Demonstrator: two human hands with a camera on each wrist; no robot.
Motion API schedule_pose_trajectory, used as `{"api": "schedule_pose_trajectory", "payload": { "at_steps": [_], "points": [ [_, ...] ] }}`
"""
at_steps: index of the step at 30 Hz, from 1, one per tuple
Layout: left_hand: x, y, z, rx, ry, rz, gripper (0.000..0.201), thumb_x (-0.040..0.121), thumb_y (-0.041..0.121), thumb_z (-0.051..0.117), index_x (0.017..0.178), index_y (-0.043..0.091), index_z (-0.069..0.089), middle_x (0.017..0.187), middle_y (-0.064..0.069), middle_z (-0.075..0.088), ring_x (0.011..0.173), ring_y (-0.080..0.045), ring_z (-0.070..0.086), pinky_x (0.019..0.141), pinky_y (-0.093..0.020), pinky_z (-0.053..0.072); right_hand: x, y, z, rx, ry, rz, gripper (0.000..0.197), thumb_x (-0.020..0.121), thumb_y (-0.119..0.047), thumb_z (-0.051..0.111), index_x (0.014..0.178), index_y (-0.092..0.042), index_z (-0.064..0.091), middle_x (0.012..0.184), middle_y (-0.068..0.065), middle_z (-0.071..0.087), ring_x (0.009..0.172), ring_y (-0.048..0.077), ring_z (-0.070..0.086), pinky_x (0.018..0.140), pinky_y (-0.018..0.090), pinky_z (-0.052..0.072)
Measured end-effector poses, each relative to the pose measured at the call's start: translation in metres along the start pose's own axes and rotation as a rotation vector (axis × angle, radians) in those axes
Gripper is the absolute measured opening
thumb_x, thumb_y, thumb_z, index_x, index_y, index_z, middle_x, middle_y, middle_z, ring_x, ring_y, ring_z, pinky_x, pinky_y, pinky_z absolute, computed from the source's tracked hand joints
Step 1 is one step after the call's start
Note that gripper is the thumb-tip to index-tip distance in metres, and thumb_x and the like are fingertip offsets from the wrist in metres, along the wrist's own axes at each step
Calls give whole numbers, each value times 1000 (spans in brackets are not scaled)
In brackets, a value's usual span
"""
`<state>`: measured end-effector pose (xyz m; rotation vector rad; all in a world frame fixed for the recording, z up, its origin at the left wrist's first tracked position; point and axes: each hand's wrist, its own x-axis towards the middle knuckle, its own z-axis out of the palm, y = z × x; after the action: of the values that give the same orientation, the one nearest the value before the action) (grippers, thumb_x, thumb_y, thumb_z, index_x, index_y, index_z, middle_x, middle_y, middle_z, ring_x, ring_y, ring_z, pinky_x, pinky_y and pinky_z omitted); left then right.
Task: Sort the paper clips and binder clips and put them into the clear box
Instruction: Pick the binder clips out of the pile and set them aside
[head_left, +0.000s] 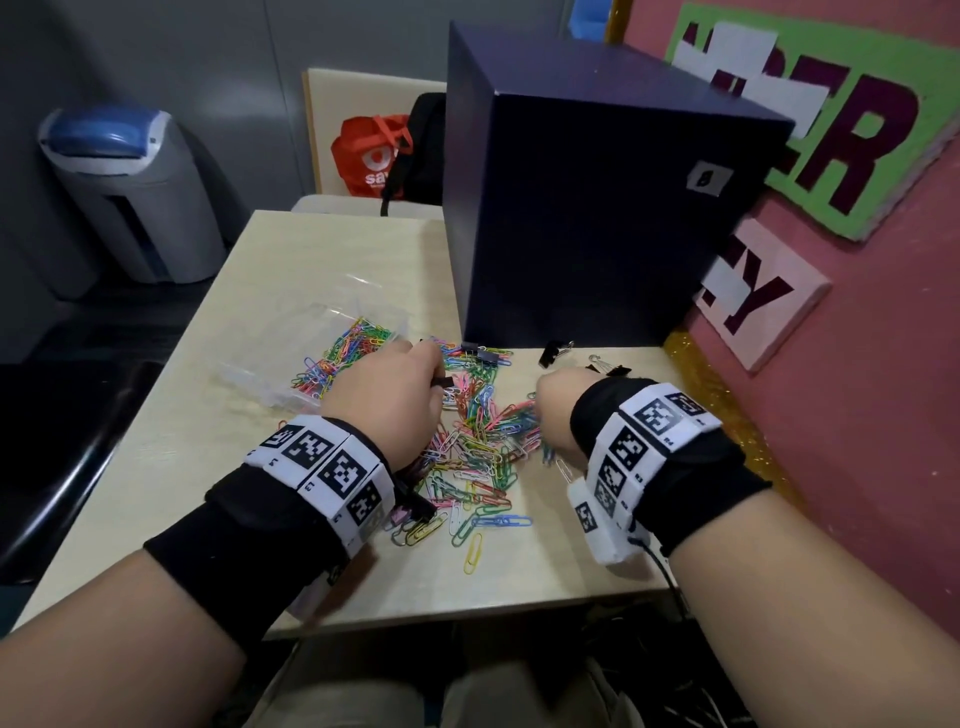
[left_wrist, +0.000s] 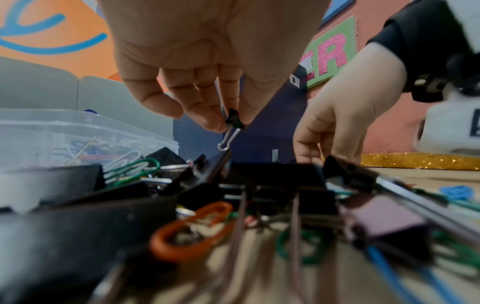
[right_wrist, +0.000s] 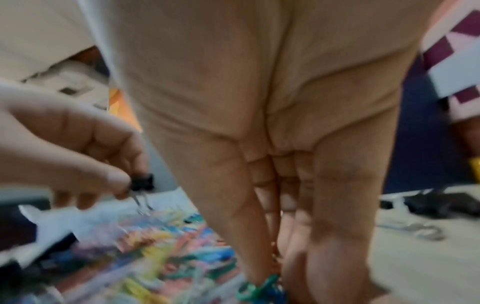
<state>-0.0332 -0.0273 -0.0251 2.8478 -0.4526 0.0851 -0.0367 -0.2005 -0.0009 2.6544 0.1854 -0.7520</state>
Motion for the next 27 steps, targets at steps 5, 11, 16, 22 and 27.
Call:
{"api": "schedule_pose_trajectory", "payload": {
  "at_steps": [5, 11, 16, 22, 27],
  "points": [
    [0, -1, -1, 0, 28, -52, 18, 93, 28, 48, 109, 20, 54, 107, -4, 59, 97, -28, 59, 79, -41, 52, 6, -2, -8, 241, 129, 45, 31, 94, -18, 51, 122, -11, 62, 120, 8, 64, 111, 26, 62, 88, 32, 50],
    [0, -5, -2, 5, 43, -95, 20, 92, 27, 49, 109, 20, 55, 108, -5, 59, 97, -28, 59, 81, -42, 52, 12, -16, -15, -36, 42, -18, 33, 100, -12, 39, 125, -3, 58, 125, 11, 60, 110, 26, 60, 85, 32, 48],
    [0, -8, -5, 55, 31, -54, 19, 92, 28, 49, 109, 21, 54, 107, -4, 59, 96, -28, 59, 74, -38, 50, 22, -15, -25, 202, 267, 9, 36, 97, -9, 41, 131, -10, 54, 130, 9, 51, 113, 25, 53, 90, 32, 46],
    [-2, -17, -13, 210, 18, -28, 23, 94, 33, 47, 113, 22, 52, 110, -3, 56, 99, -29, 60, 74, -38, 47, 43, -24, -25, 389, 252, -16, 54, 88, -2, 49, 140, -18, 44, 132, 11, 44, 118, 31, 52, 96, 40, 48],
    [0, -20, -10, 128, 1, -52, 22, 92, 32, 47, 111, 22, 54, 109, -3, 58, 99, -29, 60, 77, -39, 51, 45, -24, -24, 442, 320, 36, 40, 88, 0, 51, 126, -13, 52, 122, 11, 47, 106, 30, 57, 85, 36, 51]
  ]
}}
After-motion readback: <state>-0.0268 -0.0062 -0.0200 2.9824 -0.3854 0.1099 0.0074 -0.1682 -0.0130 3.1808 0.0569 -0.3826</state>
